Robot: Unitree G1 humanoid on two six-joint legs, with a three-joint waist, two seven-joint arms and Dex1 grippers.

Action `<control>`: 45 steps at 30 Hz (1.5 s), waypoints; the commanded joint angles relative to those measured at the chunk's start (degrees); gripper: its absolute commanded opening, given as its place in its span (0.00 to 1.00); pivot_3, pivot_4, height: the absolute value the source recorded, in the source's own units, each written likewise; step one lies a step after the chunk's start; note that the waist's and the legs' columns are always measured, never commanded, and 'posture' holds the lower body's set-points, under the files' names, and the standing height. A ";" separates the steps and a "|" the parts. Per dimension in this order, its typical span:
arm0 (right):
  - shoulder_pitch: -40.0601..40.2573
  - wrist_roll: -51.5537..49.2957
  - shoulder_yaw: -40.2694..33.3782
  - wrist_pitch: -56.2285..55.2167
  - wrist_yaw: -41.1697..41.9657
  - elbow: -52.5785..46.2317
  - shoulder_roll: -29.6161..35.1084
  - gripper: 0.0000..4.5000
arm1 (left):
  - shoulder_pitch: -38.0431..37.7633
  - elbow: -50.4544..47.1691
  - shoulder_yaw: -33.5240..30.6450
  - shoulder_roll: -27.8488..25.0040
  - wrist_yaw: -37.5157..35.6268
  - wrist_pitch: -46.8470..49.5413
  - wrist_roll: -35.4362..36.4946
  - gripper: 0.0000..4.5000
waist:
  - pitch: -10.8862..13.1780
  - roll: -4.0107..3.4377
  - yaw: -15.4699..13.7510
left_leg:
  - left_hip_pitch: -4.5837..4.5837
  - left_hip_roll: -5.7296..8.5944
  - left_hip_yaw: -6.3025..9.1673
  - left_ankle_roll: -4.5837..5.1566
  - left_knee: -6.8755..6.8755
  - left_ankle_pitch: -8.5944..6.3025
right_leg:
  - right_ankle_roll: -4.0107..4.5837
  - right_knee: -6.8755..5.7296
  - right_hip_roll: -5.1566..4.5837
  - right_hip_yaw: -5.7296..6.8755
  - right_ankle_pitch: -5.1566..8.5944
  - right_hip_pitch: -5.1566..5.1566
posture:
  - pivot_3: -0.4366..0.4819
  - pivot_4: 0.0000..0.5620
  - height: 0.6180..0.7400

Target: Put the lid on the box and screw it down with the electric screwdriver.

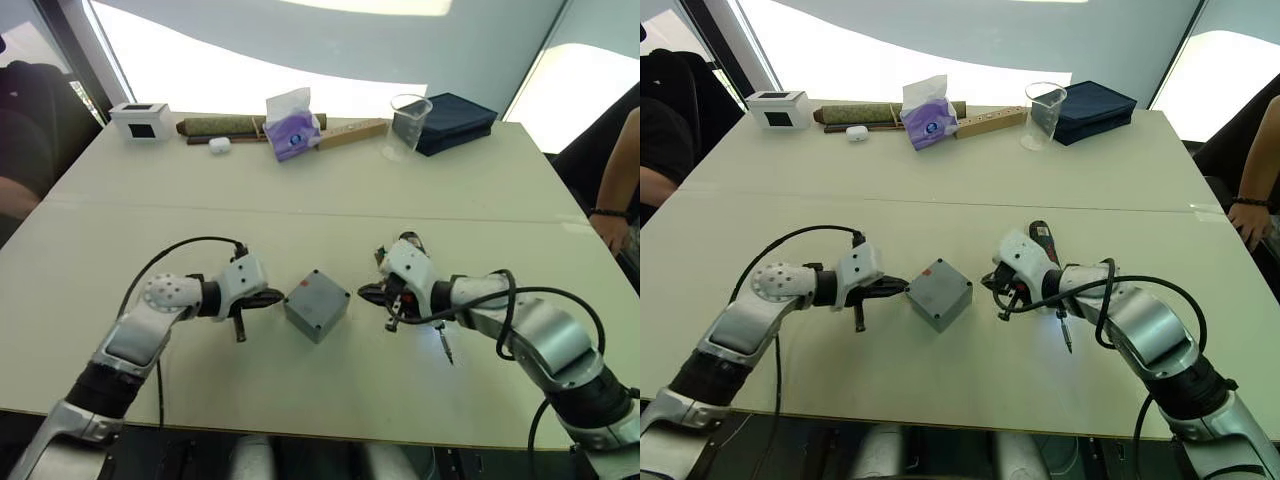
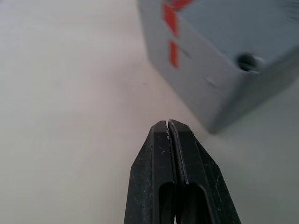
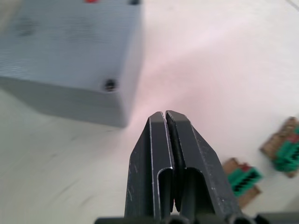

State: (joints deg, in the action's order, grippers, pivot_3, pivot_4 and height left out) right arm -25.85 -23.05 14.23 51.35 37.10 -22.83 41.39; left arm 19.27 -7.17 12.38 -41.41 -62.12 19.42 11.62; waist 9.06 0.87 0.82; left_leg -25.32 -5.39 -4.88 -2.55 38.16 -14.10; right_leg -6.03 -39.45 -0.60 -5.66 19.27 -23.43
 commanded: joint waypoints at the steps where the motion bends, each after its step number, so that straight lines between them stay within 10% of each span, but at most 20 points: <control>1: -1.95 1.08 -0.76 -2.85 0.46 2.46 -2.55 0.01 | -1.17 -7.38 -1.48 -1.91 -3.24 3.74 4.65 0.00 | 0.00 0.00 -0.01 | 0.00 0.00 -0.01 0.00 0.00 0.00 | 0.00 0.00 -0.02 0.00 0.00 0.00 | 0.48 0.27 0.85; 17: 2.04 1.24 3.14 -2.61 4.09 -1.31 -7.61 0.01 | 4.64 -4.82 0.51 3.13 0.60 4.01 2.19 0.00 | -0.01 -0.01 -0.07 | 0.00 0.01 0.02 0.00 0.04 0.00 | -0.01 -0.02 0.00 0.01 0.00 0.03 | 0.48 0.27 0.85; 45: 1.19 3.40 -0.59 0.30 2.79 -4.10 -6.71 0.01 | 2.68 -7.88 -5.44 -4.16 -3.54 5.08 5.33 0.00 | 0.00 0.00 0.04 | 0.01 0.01 0.02 -0.01 0.03 0.00 | 0.00 -0.08 0.02 0.01 0.00 0.00 | 0.48 0.27 0.85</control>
State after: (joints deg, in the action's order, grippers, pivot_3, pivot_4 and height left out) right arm -23.36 -20.23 16.35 53.04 40.63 -24.93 34.11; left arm 21.75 -12.08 10.37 -44.23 -64.73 24.42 14.66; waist 9.06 0.86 0.86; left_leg -25.31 -5.38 -4.86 -2.56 38.20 -14.10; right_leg -6.04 -39.53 -0.59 -5.65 19.26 -23.43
